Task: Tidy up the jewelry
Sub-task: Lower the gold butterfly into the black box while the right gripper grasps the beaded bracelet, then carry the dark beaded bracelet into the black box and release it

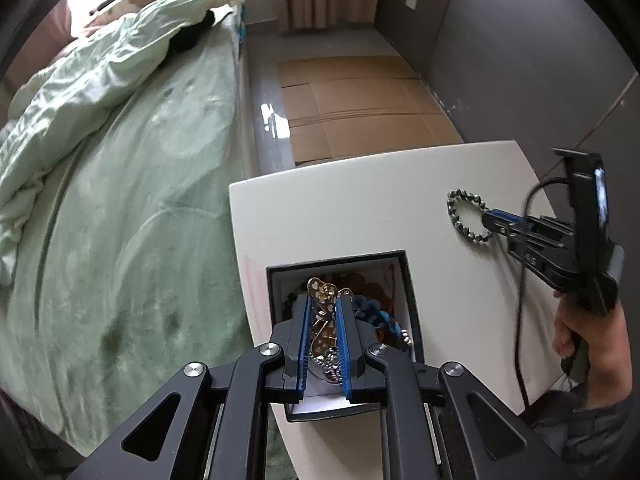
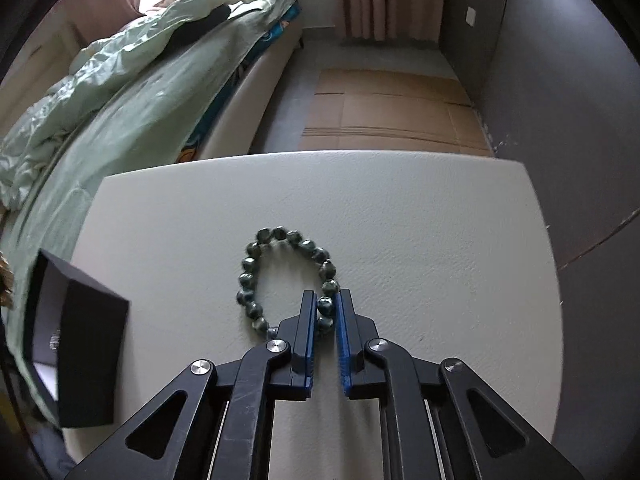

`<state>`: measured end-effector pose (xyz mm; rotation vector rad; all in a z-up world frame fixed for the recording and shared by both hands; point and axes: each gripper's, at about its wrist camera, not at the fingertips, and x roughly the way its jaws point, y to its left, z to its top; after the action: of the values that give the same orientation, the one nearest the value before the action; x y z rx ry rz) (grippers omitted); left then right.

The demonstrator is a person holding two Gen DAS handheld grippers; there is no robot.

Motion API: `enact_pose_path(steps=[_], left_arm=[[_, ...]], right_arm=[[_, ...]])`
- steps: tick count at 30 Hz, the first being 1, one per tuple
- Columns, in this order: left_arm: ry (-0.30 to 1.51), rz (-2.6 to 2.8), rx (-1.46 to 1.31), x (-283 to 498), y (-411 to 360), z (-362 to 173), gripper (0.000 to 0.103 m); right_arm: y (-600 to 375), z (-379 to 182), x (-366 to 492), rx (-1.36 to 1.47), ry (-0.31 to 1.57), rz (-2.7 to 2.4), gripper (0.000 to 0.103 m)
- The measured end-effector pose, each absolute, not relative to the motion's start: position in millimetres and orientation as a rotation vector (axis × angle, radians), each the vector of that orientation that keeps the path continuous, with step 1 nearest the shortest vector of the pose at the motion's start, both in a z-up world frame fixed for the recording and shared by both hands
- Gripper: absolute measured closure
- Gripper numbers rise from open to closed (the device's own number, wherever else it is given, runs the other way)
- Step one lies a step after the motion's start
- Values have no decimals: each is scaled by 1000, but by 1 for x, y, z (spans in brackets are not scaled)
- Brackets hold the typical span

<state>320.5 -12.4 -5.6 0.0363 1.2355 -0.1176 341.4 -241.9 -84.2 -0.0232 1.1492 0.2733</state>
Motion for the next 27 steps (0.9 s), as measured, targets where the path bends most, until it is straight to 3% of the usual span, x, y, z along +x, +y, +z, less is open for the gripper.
enact_pose_path(steps=[3,5,7,20,27], left_arm=[[1261,-144,-23,318,-5,-8,86],[1261,-124,-19,315,-1,-7,72],[1239,-119,-24,310,3,-3,45],[1163,-102,-36,288,26,10,43],[1102,-98,-67,280,44,13,23]], right_arm=[[-245,-69,335,14,1107,295,92],[-246,-55,329,51,1067,318,92],[-247,-40,322,86,1026,350,92],[-202,22,289,152,856,525,92],[-168,33,273,157,825,629,92]])
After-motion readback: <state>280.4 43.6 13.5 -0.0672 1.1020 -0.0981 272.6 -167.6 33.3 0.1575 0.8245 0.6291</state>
